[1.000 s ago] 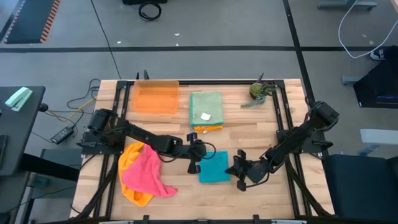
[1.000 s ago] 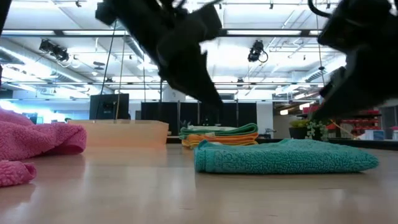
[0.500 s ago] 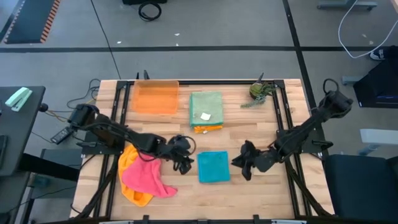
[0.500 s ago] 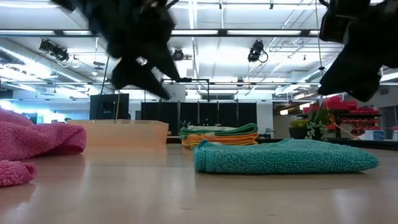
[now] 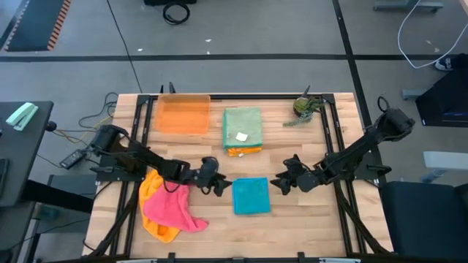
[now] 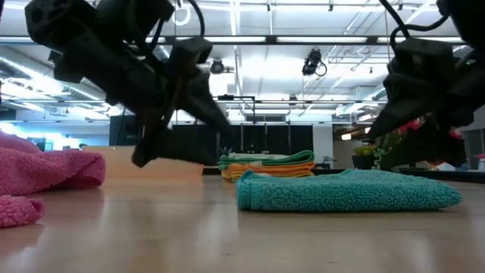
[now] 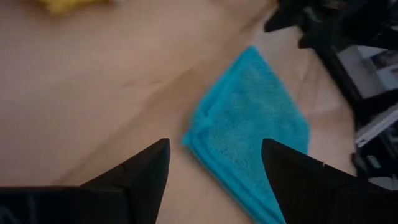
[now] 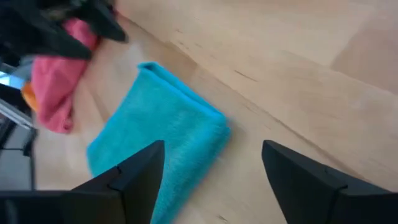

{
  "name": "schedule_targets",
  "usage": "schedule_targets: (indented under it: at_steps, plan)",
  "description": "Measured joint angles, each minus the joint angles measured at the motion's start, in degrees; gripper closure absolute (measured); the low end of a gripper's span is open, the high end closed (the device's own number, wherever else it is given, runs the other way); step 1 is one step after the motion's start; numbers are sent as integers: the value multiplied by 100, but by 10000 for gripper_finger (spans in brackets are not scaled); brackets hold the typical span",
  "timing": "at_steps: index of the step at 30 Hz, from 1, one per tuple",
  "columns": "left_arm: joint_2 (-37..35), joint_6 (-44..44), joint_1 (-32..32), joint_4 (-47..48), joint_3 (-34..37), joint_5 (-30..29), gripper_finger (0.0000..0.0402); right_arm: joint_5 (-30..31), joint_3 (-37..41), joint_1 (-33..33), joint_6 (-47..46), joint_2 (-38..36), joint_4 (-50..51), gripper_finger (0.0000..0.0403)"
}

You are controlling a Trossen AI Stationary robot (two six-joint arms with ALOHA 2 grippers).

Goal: Fold microfiber towels
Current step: Stack the folded blue towel on the folded light green towel

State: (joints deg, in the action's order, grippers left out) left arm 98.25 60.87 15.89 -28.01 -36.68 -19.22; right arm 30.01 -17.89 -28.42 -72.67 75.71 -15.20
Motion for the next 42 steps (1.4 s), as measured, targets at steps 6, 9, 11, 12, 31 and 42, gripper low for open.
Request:
schedule_targets:
  at_steps: [6, 9, 11, 12, 31, 42]
  plan:
    - [549, 45, -35, 101, -207, -17, 134, -44, -111, 27, -139, 535, -477, 118]
    - [921, -1, -82, -81, -493, 39, 126, -162, -132, 39, -203, 828, -640, 118]
    - [1082, -46, -77, -40, -651, 197, 123, -233, -139, 49, -270, 1039, -812, 118]
    - [1219, -85, -97, -102, -769, 198, 123, -240, -136, 50, -275, 1104, -848, 118]
    - [1738, -463, -23, 35, -1247, 399, 136, -90, -726, 217, -17, 2148, -1325, 137]
    - [1761, -917, 80, 160, -1241, 528, 242, -142, -948, 289, 107, 2303, -951, 277]
